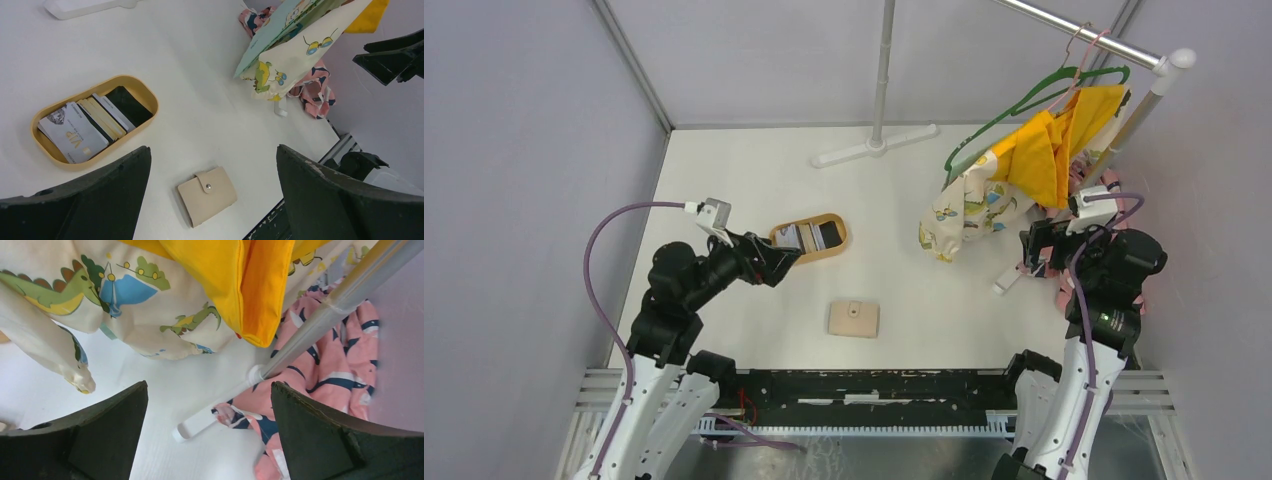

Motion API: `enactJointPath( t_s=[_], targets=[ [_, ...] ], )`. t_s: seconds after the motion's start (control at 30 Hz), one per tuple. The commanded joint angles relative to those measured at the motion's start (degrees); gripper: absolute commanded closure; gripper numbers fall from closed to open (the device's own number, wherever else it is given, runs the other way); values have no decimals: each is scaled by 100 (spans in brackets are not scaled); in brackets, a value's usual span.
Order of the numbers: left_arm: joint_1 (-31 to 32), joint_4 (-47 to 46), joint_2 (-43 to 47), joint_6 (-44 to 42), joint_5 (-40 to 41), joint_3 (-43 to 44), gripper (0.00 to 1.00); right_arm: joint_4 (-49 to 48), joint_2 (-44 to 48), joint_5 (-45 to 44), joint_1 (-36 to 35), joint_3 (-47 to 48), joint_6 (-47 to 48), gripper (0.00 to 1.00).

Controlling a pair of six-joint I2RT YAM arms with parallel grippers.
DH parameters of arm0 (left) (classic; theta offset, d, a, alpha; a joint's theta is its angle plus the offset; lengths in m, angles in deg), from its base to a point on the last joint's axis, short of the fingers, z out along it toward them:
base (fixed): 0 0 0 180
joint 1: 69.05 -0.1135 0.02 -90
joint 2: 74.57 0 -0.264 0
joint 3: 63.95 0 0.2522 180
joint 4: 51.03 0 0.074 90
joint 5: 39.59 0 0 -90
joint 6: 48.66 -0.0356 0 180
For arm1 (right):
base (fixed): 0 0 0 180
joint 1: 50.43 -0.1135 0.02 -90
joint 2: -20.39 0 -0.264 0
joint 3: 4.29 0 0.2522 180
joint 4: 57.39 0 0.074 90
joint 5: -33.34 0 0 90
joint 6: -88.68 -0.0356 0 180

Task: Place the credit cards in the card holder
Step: Open the card holder at the center of the board.

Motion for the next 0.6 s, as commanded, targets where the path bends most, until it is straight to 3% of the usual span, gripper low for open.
enactJointPath(
  t_s=[0.0, 0.1, 0.2, 0.27, 0.33, 0.4, 0.57],
  targets=[
    [18, -225, 20, 359, -280, -70, 0, -608, -20, 530, 3, -162, -531, 2],
    [12, -339, -4, 549, -390, -265, 0, -681, -53, 1924, 9, -460, 224, 2],
    [16, -468, -44, 868, -370, -515, 0, 315, -178, 4193, 9, -865, 2562, 2],
    [16, -496, -109, 1059, -358, -696, 0, 1178, -333, 5084, 0, -1082, 4024, 2],
    [11, -511, -168, 1250, -356, -880, 1, 1512, -475, 5166, -50, -1160, 4769, 2],
    [12, -552, -176, 1460, -358, -1102, 2, 1869, -580, 4609, -436, -1046, 5632, 2],
    [129, -442, 156, 1841, 28, -1583, 9, 1337, -648, 2860, -2162, -1153, 5493, 2]
  ],
)
